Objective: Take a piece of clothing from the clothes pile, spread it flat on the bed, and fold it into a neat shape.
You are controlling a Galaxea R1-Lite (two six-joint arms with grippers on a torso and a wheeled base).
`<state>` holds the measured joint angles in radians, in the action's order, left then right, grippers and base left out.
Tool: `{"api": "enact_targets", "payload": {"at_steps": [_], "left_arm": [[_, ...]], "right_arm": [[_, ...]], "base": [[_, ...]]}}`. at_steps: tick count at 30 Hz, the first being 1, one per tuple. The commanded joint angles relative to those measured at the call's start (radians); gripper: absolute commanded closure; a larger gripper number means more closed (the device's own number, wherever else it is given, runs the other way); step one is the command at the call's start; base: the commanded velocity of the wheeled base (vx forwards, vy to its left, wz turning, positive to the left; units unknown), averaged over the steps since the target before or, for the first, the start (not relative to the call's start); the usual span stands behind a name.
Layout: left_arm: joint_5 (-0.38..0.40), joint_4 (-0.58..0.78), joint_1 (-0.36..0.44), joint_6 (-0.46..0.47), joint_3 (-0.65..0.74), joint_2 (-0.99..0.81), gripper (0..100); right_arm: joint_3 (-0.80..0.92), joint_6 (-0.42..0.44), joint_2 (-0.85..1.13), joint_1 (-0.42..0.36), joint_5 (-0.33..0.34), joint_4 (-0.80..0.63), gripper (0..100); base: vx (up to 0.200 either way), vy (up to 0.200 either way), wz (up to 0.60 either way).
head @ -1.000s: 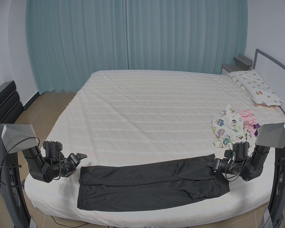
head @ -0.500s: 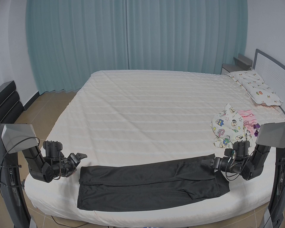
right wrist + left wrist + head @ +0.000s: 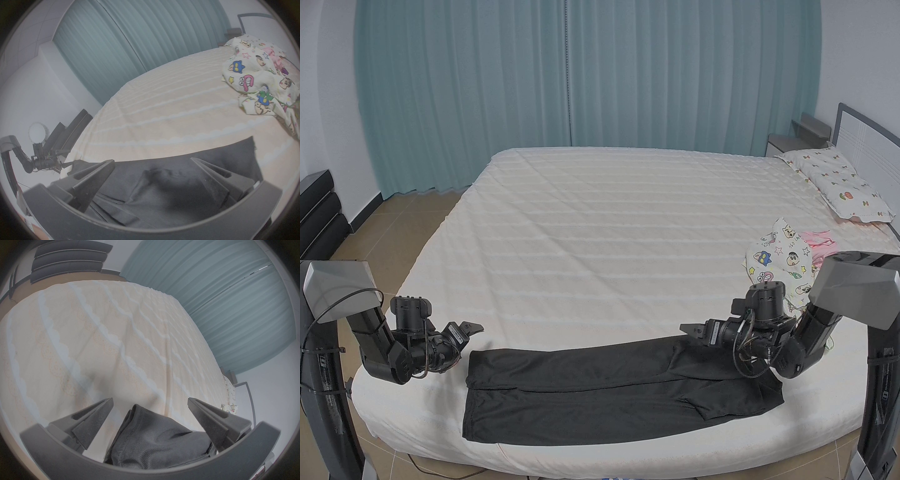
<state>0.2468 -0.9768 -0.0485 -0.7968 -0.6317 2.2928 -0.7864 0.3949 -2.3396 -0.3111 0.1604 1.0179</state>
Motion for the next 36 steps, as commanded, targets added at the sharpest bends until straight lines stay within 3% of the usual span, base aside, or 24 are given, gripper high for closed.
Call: {"api": "enact_targets", "payload": {"at_steps": [1,6,16,17,36], "left_arm": [[0.000,0.000,-0.001,0.001,-0.002,0.002,0],[0.000,0.000,-0.001,0.001,-0.002,0.002,0],[0.000,0.000,-0.001,0.001,-0.002,0.002,0],[0.000,0.000,-0.001,0.001,-0.002,0.002,0],[0.000,0.000,-0.001,0.001,-0.002,0.002,0]], "right_arm": [[-0.024,-0.013,-0.049,-0.049,-0.012,-0.005,0],[-0.025,-0.094,-0.052,-0.059,-0.025,-0.028,0],[-0.096,-0.163,-0.104,-0.071,-0.076,-0.030,0],[-0.096,-0.165,-0.110,-0.075,-0.081,-0.030,100],[-0.099,-0.192,-0.112,-0.083,-0.105,-0.012,100]], "base": [[0.000,0.000,0.00],[0.000,0.000,0.00],[0.000,0.000,0.00],[0.000,0.000,0.00],[0.000,0.000,0.00]]}}
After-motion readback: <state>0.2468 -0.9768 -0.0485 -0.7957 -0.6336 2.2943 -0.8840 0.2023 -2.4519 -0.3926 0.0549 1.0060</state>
